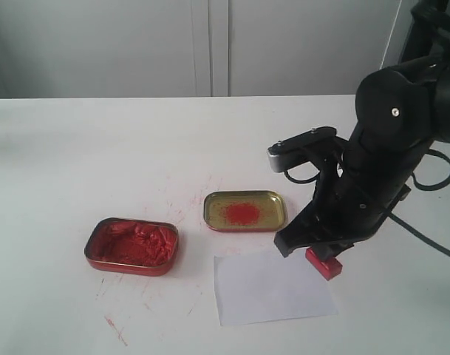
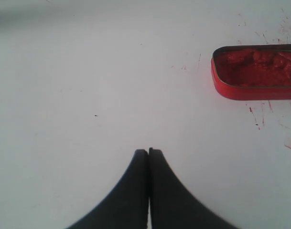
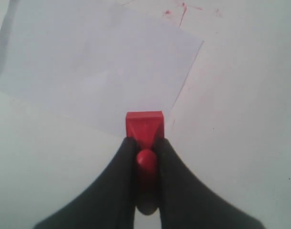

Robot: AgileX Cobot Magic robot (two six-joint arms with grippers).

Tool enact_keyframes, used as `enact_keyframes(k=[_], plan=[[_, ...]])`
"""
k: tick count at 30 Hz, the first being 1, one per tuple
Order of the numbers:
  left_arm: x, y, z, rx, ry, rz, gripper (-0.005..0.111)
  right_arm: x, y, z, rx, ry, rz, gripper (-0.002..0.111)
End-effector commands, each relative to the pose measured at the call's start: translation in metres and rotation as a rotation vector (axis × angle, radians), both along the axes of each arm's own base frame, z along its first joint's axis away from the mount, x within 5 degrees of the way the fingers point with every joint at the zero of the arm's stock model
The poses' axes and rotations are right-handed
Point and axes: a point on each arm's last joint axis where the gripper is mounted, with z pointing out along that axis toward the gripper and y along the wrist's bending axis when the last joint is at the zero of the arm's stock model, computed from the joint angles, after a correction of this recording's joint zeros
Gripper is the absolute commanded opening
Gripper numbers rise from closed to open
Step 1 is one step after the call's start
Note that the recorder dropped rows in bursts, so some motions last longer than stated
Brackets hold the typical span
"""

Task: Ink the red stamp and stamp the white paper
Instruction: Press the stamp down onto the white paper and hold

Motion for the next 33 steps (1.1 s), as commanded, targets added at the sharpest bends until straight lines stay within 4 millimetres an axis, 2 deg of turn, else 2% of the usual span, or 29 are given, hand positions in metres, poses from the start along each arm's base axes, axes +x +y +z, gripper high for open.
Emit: enact_keyframes(k=[1, 7, 17, 33], plan=[[0.000, 0.000, -0.001, -0.001, -0.001, 0.001, 0.000, 0.001, 0.009, -0.011, -0.002, 0.000, 0.038, 0.000], [0.000, 0.000, -0.001, -0.001, -0.001, 0.001, 0.000, 0.001, 0.031, -0.030, 0.004, -0.011, 0.095, 0.000], [0.000, 0.000, -0.001, -0.001, -0.001, 0.001, 0.000, 0.004, 0.052, -0.051, 0.024, -0.047, 0.143, 0.000], [0.000, 0.000, -0.001, -0.001, -0.001, 0.001, 0.000, 0.009, 0.057, -0.054, 0.049, -0.104, 0.170, 0.000]])
